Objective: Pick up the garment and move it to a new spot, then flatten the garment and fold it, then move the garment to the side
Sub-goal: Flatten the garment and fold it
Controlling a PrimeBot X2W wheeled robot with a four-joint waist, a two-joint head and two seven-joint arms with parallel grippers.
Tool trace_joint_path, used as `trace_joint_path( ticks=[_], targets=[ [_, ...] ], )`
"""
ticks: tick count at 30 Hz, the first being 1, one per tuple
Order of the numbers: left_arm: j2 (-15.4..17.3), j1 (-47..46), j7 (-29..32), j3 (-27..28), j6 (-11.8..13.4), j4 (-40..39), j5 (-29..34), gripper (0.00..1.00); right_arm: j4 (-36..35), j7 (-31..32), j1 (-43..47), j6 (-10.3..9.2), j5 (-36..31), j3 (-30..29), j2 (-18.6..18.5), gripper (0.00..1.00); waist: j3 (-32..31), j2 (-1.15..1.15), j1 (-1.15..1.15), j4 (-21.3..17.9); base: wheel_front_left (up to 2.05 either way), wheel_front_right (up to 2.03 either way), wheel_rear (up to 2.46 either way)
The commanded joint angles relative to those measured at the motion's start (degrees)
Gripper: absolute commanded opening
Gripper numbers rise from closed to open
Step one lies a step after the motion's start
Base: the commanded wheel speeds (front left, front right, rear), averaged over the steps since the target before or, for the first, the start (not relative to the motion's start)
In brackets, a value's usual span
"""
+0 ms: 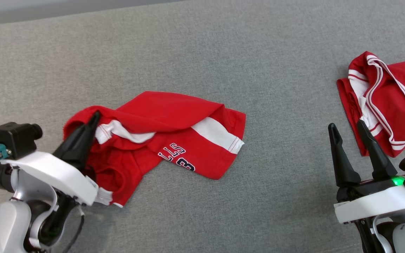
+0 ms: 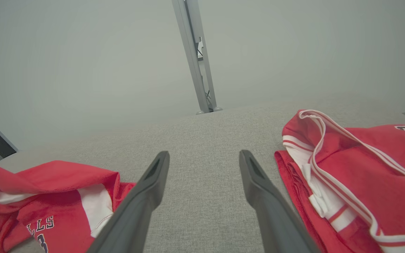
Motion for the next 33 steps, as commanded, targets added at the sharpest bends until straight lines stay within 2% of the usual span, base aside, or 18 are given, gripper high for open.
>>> trace_joint_path(
  ticks=[1,9,15,16,17,21,27,29,33],
  targets=[
    [-0.1,-1.2,-0.5,0.1,-0.3,0.6,-0.1,0.0,0.1,0.1,-0.7,-0.03,0.0,0.0,-0.1,1.0,0.5,0.0,0.0,-0.4,0.0,0.0,0.0],
    [-1.7,-7.3,-6.5,0.3,-3.0,17.7,1.3,0.0,0.5,0.0,-2.1,-0.03,0.5,0.3,-0.4,1.0,2.7,0.0,0.0,-1.6,0.0,0.0,0.0],
    [-2.9,-8.4,-9.3,0.4,-5.2,22.9,0.0,0.01,0.8,-0.1,-2.2,-0.03,0.6,-0.3,-0.9,1.0,2.8,0.0,0.0,-1.4,0.0,0.0,0.0],
    [-3.0,-8.0,-9.8,0.5,-5.3,23.0,0.0,0.36,0.9,0.0,-2.1,-0.03,0.5,-0.5,-0.9,1.0,2.6,0.0,0.0,-1.2,0.0,0.0,0.0],
    [-3.2,-7.5,-10.5,0.7,-5.0,22.9,0.1,0.99,0.9,0.1,-2.1,-0.03,0.5,-0.7,-1.1,1.0,2.4,0.0,0.0,-1.0,0.0,0.0,0.0],
    [-3.6,-5.0,-13.6,0.8,-3.2,20.8,2.0,1.0,0.7,0.4,-1.6,-0.03,0.3,-1.4,-1.2,1.0,1.2,0.0,0.0,0.4,0.0,0.0,0.0],
    [-4.0,0.0,-18.6,2.2,1.3,15.5,4.8,1.0,-0.1,1.1,-0.5,-0.03,-0.2,-2.0,-1.6,1.0,-1.4,0.0,0.0,2.6,0.0,0.0,0.0],
    [-5.2,1.5,-20.9,3.1,2.7,12.9,4.7,1.0,-0.4,1.0,-0.2,-0.03,-0.7,-2.5,-1.6,1.0,-2.4,0.0,0.0,3.2,0.0,0.0,0.0],
    [-4.9,2.9,-24.9,4.0,5.7,7.7,8.2,1.0,-1.8,1.2,0.0,-0.03,-2.1,-3.3,-1.9,1.0,-4.3,0.0,0.0,4.4,0.0,0.0,0.0]
  ],
)
